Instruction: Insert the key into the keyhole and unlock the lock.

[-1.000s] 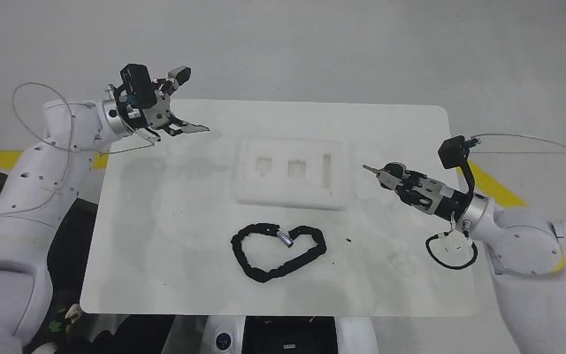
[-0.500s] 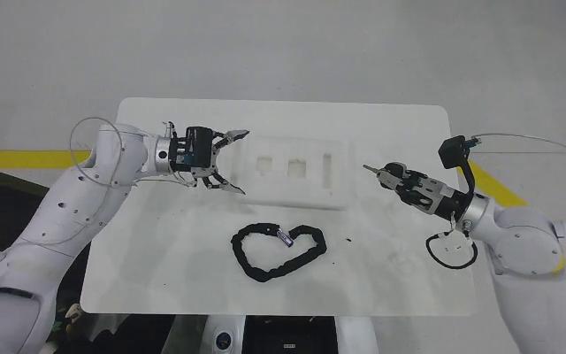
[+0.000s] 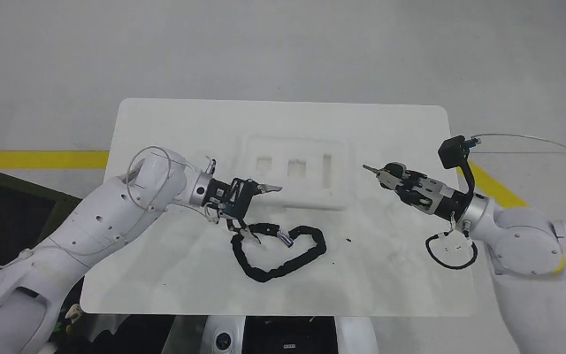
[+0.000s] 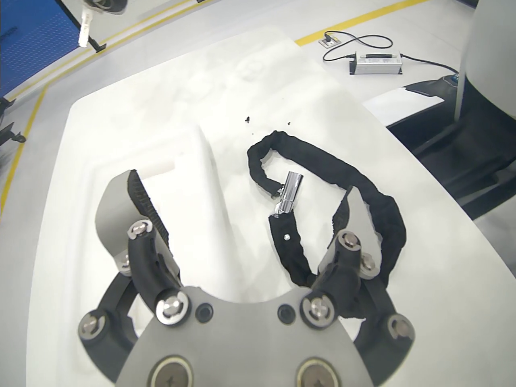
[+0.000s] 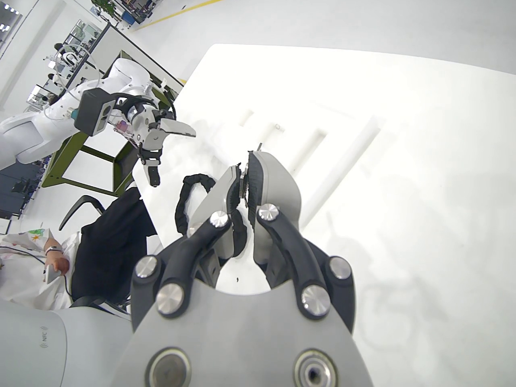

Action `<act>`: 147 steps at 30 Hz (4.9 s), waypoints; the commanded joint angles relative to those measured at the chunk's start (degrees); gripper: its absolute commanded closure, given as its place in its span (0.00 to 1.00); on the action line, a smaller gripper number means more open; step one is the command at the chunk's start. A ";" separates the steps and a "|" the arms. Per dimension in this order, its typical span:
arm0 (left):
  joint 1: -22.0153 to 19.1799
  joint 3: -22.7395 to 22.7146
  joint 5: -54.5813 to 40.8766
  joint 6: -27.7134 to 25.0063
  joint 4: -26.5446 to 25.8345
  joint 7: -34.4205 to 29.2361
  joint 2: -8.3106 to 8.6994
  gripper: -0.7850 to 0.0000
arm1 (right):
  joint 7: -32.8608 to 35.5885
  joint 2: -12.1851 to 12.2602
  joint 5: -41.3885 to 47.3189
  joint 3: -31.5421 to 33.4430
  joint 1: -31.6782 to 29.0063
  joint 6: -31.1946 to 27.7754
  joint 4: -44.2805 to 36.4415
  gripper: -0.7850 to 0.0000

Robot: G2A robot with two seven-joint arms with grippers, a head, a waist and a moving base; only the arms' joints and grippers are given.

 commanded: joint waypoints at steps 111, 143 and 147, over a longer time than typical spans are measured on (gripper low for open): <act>3.37 2.21 -10.33 12.57 5.99 -6.11 -5.33 1.00 | 11.69 -0.19 -6.38 -18.76 4.60 25.34 -13.25 1.00; 9.30 -2.89 -10.91 14.86 5.45 -4.66 -4.05 1.00 | 4.25 -1.37 -0.31 -24.78 6.13 37.02 -10.43 1.00; 9.30 -2.89 -10.91 14.86 5.45 -4.66 -4.05 1.00 | 3.74 -1.55 0.67 -25.55 6.97 37.58 -9.65 1.00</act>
